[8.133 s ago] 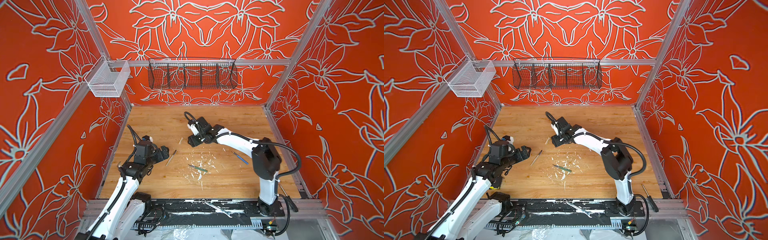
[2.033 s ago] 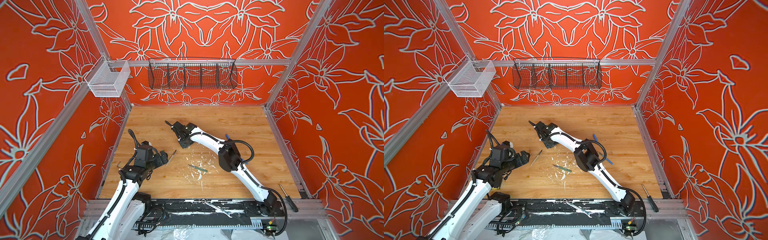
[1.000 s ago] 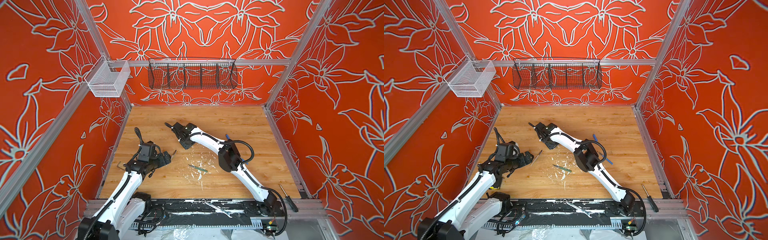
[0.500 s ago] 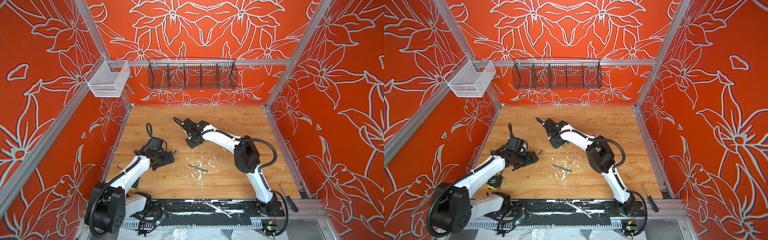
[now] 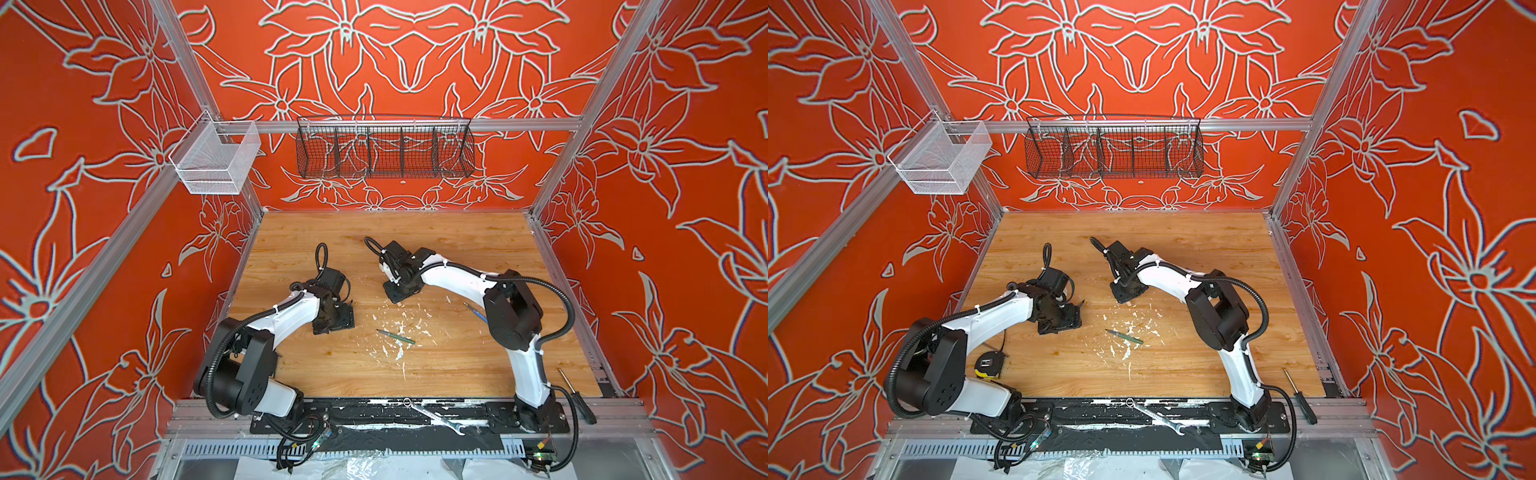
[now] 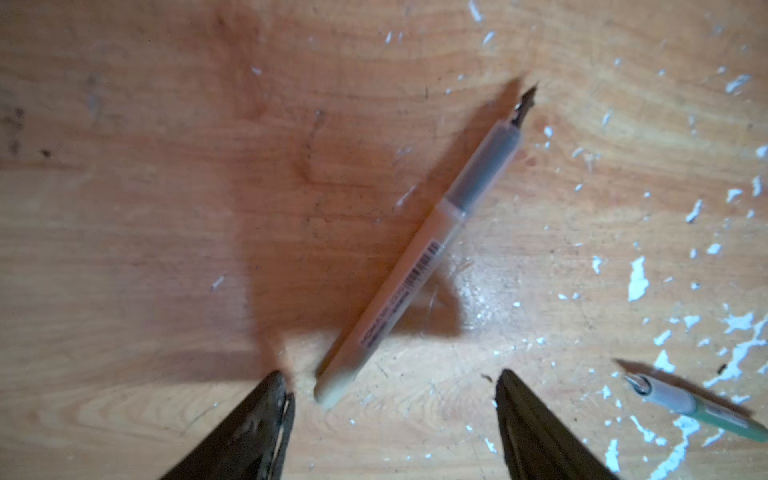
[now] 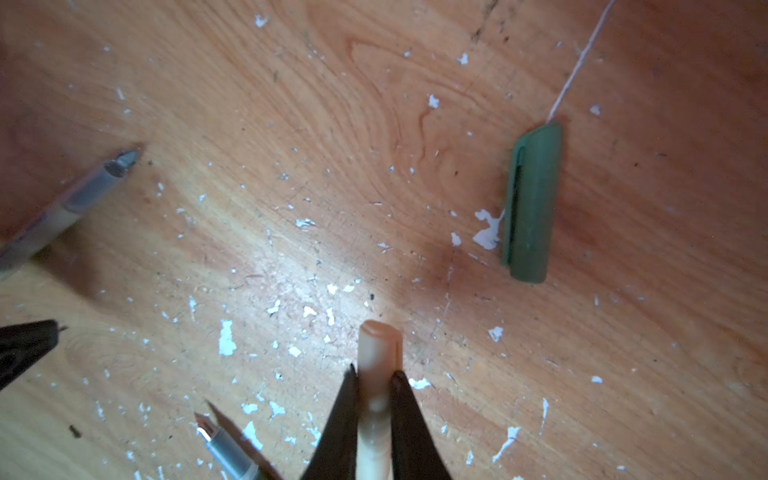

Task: Insert the pens into the pen caps
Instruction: 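Move the left gripper over the beige pen and align with it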

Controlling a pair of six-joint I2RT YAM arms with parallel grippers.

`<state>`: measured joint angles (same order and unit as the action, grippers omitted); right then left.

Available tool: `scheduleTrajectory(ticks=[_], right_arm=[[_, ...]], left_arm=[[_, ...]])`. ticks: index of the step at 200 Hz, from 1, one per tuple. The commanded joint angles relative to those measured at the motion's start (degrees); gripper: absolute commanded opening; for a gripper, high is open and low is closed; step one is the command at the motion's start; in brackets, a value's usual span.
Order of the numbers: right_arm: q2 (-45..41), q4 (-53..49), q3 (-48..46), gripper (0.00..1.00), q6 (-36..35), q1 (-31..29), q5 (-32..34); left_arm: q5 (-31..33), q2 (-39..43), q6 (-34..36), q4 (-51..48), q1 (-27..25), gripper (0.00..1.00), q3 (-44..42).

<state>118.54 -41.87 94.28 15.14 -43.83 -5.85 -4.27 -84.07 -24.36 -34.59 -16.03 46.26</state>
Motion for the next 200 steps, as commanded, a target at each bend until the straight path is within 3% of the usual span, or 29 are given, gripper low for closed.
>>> scheduleTrajectory(ticks=[1, 90, 111, 180, 200], right_arm=[[-3.62, 2.63, -2.40, 0.16, 1.56, 0.57, -2.49], [-7.09, 7.47, -8.37, 0.17, 2.87, 2.43, -6.49], [-7.64, 8.23, -9.61, 0.18, 3.06, 2.70, -7.23], [-8.80, 9.79, -11.41, 0.18, 3.75, 3.14, -8.13], [-9.30, 10.03, -11.84, 0.18, 3.93, 3.14, -7.88]], left_arm=[[2.48, -1.37, 0.98, -3.63, -0.90, 0.78, 2.66], [6.21, -7.96, 0.27, -8.45, -5.45, 0.63, 6.09], [6.10, -9.26, 0.63, -8.72, -6.43, 0.55, 6.82], [7.79, -8.91, -0.25, -8.37, -8.31, 0.46, 6.58], [7.97, -8.79, -0.44, -9.01, -8.36, 0.39, 6.35]])
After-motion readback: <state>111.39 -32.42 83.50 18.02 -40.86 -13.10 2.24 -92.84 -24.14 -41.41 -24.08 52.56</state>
